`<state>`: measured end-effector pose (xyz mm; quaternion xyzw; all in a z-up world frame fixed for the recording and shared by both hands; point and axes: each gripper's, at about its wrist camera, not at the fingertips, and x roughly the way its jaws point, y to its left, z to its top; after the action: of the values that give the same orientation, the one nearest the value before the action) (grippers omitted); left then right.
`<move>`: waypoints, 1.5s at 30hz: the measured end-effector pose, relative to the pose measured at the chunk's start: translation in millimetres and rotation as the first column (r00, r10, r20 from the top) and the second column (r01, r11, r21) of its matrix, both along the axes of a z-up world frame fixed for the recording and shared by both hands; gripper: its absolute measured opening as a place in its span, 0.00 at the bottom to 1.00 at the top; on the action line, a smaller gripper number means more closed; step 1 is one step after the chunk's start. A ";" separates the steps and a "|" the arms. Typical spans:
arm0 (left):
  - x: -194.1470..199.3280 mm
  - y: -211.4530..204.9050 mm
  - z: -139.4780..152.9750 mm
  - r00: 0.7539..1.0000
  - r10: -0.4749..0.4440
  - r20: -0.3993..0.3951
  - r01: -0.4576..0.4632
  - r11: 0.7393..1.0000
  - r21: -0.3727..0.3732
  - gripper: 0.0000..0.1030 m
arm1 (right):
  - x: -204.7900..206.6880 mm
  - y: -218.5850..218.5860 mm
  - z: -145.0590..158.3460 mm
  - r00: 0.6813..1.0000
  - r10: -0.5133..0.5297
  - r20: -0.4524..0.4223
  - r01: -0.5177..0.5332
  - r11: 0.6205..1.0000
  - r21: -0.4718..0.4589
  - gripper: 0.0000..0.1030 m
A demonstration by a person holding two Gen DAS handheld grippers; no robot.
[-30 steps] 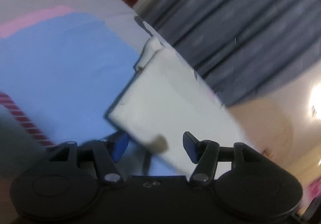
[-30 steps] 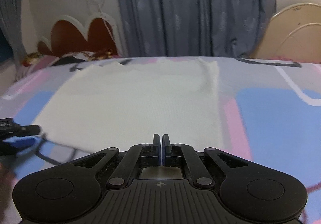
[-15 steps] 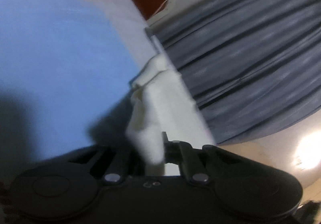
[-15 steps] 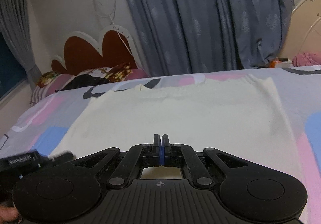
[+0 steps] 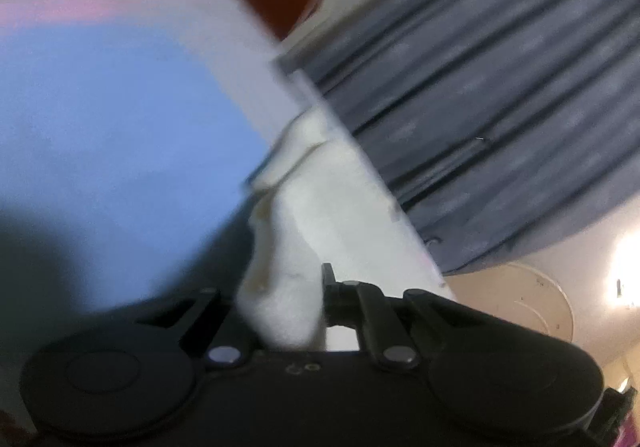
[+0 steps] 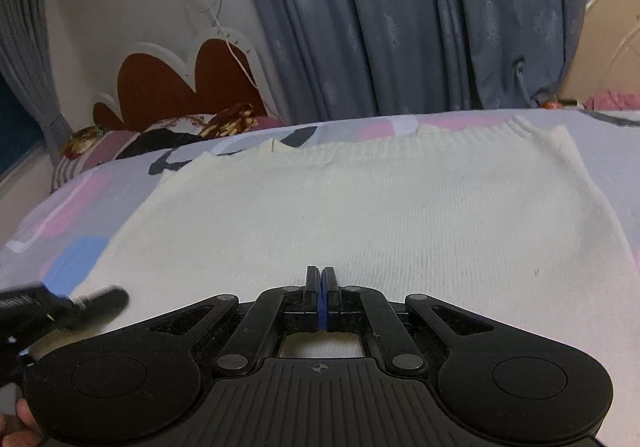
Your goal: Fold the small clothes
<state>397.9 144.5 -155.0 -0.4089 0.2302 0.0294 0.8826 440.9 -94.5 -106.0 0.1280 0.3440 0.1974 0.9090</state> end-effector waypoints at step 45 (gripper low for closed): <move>109.2 -145.1 61.4 0.885 -0.456 -0.093 0.443 0.764 0.469 0.59 | -0.4 -168.4 29.4 0.975 -0.220 0.007 0.217 0.966 0.143 0.35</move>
<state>507.1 -0.6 -93.5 -0.1117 0.2951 -0.1323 0.9397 440.5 -262.8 -76.6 0.2269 0.3026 0.1213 0.9177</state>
